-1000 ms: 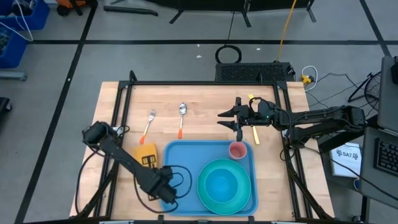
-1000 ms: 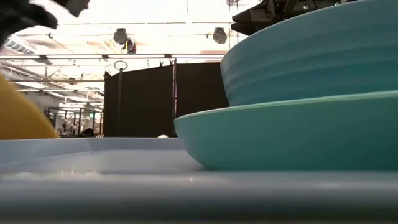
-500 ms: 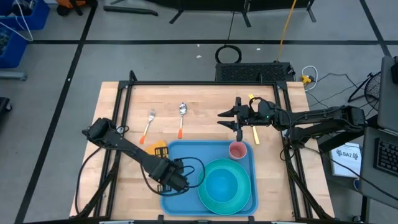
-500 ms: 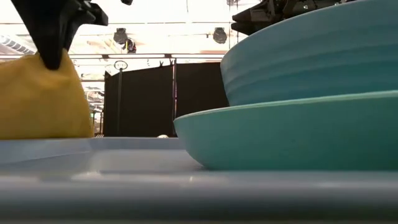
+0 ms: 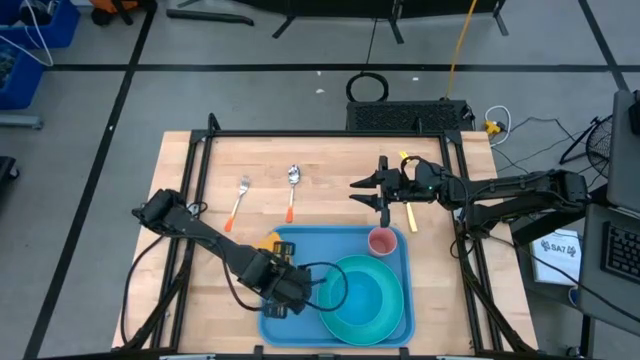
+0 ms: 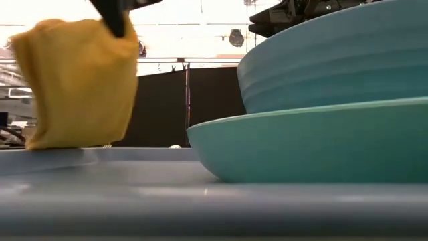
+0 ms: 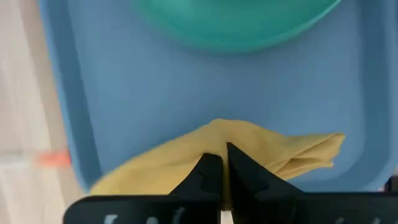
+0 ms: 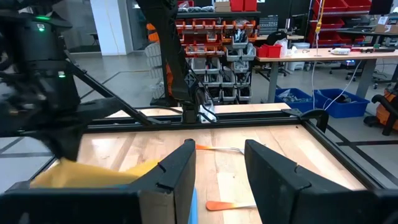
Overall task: Set up tray
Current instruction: Put the yellow table napkin on the blue tray to the left of the blue plate
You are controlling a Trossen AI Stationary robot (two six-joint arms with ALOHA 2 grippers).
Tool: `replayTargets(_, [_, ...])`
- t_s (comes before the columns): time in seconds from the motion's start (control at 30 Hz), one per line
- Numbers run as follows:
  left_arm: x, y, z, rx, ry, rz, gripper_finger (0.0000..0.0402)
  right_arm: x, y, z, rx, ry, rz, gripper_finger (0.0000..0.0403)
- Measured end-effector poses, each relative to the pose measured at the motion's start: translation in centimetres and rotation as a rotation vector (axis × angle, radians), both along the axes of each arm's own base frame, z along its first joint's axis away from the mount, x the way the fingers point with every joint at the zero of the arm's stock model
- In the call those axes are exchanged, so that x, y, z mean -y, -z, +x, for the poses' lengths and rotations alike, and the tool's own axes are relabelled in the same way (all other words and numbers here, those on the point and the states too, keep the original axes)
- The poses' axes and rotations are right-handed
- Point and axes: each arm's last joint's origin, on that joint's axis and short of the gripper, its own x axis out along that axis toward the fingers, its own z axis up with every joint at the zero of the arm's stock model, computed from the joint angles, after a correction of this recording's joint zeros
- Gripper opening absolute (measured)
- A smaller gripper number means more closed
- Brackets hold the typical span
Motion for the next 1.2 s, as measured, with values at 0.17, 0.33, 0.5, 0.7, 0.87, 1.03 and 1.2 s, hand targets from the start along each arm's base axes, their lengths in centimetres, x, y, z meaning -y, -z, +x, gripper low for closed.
replayTargets(0.17, [-0.3, 0.8, 1.2, 0.009, 0.07, -0.03, 0.0003, 0.0, 0.0, 0.0, 0.0, 0.0, 0.0, 0.0132])
replayTargets(0.33, [-0.3, 3.1, 2.2, -0.12, 0.107, -0.146, 0.0003, 0.0, 0.0, 0.0, 0.0, 0.0, 0.001, 0.0132])
replayTargets(0.5, [-0.3, 3.8, 2.1, -0.2, 0.15, -0.219, 0.0003, 0.0, 0.0, 0.0, 0.0, 0.0, 0.001, 0.0132])
replayTargets(0.7, [-0.1, 3.8, 2.0, -0.221, 0.231, -0.268, 0.0003, 0.0, 0.0, 0.0, 0.001, 0.001, 0.001, 0.0132])
replayTargets(0.87, [0.1, 4.4, 1.5, -0.321, 0.284, -0.329, 0.0003, 0.0, -0.1, 0.0, 0.009, 0.002, 0.001, 0.0132])
replayTargets(1.03, [0.4, 4.9, 2.0, -0.286, 0.293, -0.334, 0.0003, 0.0, -0.2, 0.0, 0.02, 0.003, 0.0, 0.0132])
replayTargets(1.2, [0.4, 4.9, 2.0, -0.288, 0.28, -0.334, 0.0008, 0.0, -0.2, 0.0, 0.022, 0.003, 0.002, 0.0132])
